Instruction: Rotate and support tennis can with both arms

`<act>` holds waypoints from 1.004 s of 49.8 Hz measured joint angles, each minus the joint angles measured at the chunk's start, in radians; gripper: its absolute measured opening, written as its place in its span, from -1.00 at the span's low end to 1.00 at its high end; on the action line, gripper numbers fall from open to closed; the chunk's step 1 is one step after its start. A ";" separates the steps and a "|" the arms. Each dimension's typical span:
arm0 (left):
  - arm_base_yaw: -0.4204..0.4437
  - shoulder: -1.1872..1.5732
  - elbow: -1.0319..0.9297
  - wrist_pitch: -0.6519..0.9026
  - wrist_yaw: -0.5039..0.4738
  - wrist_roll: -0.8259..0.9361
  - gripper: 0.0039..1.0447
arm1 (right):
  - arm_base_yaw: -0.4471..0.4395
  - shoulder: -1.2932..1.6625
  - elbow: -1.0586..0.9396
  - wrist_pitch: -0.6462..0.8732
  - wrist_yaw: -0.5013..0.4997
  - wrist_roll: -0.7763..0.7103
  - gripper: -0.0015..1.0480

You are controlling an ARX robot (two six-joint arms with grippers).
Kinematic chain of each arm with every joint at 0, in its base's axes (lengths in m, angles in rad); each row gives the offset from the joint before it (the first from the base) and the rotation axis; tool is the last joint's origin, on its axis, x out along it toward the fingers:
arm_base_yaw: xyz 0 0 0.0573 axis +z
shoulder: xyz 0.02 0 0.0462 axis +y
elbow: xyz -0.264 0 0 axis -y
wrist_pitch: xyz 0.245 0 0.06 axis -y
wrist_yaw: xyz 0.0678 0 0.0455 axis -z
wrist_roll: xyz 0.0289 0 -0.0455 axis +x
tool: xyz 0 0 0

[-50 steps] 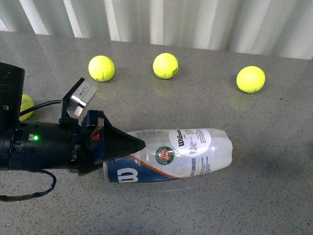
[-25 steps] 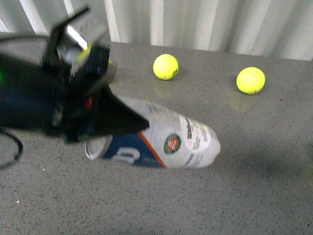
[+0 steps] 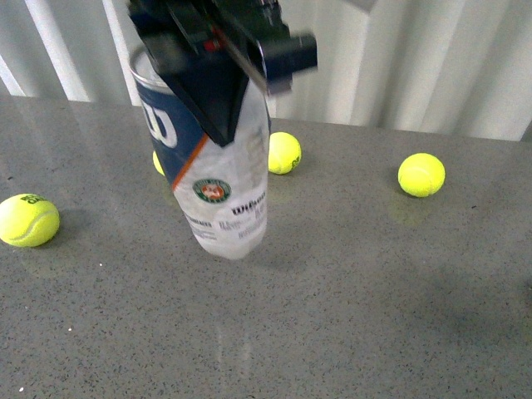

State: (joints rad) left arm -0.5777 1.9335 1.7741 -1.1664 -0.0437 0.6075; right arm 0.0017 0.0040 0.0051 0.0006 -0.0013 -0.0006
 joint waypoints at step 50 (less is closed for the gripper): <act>-0.037 0.216 0.217 0.045 -0.003 -0.059 0.52 | 0.000 0.000 0.000 0.000 0.000 0.000 0.86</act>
State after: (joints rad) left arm -0.6147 2.1490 1.9915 -1.1217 -0.0471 0.5488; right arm 0.0017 0.0040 0.0051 0.0006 -0.0013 -0.0006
